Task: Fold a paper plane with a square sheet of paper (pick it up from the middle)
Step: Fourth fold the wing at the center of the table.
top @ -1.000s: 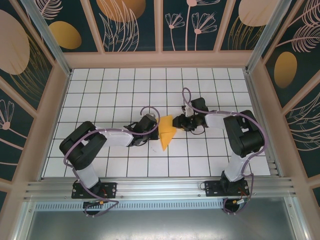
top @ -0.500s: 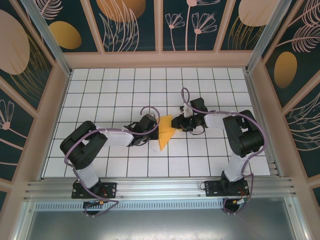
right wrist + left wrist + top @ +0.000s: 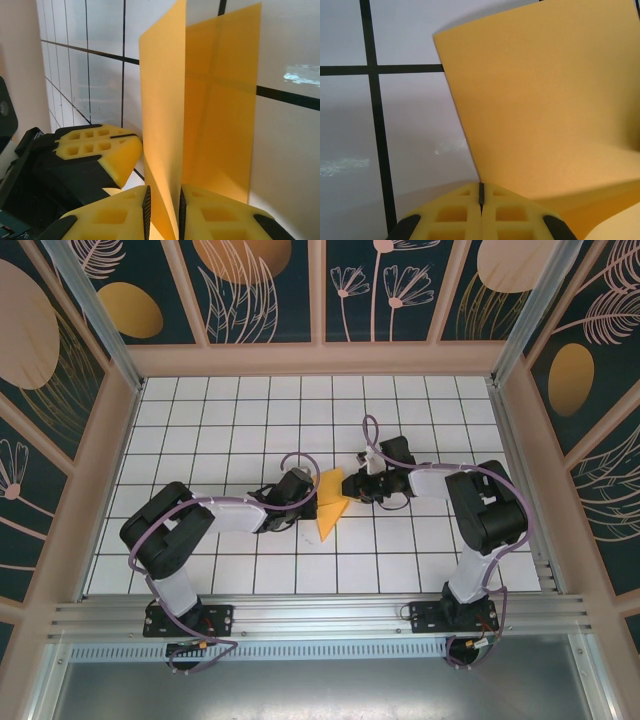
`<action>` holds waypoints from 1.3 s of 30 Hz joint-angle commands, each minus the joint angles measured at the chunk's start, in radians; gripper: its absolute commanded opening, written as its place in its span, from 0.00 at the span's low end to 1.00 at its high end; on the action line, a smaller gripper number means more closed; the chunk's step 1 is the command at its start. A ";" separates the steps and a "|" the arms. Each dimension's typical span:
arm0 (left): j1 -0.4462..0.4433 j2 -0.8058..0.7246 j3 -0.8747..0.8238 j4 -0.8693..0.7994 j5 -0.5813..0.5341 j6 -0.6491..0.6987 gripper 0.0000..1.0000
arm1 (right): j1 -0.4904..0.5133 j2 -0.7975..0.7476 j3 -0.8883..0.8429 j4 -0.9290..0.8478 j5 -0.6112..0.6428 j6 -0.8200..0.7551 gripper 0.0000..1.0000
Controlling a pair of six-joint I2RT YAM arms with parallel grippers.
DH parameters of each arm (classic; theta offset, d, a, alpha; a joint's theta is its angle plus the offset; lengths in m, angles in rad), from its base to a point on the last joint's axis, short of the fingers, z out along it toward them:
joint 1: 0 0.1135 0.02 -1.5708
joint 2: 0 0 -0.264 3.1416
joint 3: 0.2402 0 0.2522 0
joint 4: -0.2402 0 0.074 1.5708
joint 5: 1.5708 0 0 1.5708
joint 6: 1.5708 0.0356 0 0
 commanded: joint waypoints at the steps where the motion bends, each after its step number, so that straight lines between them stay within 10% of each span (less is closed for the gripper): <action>1: 0.004 -0.026 -0.016 0.010 0.004 -0.015 0.07 | 0.008 0.004 -0.009 0.028 -0.033 0.003 0.23; 17: -0.049 -0.321 -0.090 -0.115 -0.169 -0.030 0.29 | 0.018 -0.023 -0.026 0.035 0.033 0.061 0.07; 28: -0.306 -0.107 0.143 -0.322 -0.317 -0.023 0.38 | 0.038 -0.054 -0.055 0.089 0.082 0.150 0.06; 39: -0.365 0.057 0.283 -0.492 -0.468 0.009 0.49 | 0.046 -0.100 -0.062 0.084 0.098 0.193 0.07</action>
